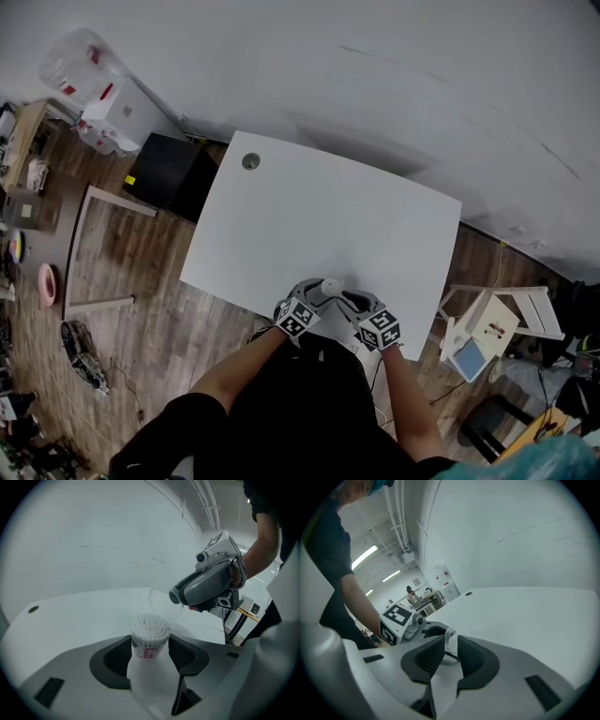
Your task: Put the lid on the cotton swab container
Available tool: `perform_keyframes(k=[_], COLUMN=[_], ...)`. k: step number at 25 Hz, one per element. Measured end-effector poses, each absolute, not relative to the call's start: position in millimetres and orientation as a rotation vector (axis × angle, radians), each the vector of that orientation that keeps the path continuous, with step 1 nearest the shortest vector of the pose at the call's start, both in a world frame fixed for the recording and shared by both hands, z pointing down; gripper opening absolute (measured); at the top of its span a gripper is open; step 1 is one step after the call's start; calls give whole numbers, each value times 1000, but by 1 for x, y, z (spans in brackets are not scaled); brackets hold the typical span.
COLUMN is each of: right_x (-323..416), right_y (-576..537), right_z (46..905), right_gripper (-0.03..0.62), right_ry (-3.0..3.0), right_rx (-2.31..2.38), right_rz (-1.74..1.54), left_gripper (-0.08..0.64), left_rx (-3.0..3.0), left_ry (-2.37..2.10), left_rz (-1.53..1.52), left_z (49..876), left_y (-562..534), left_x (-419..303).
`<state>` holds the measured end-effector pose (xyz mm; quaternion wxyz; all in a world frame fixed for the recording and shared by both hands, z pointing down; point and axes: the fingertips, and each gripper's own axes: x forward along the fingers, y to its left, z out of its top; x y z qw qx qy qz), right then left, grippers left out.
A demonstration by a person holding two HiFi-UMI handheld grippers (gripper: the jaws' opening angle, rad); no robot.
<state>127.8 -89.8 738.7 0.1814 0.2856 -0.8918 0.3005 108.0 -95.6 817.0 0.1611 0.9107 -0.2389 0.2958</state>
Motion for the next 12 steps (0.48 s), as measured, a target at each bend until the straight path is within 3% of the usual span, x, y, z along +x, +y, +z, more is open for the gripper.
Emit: perform_keyframes(k=[6,12], right_x=[123,114], right_y=[-96,-97], right_z=[740,742], right_gripper=[91,91], right_ry=[-2541,-2522], right_rx=[804,815], right_rz=[976,880], left_gripper=[250,250], left_rx=[2597,2594], left_ry=[-678,-674], left_rz=[833,820], left_z=[817,817], left_y=[-96,-97], left_x=[108,108])
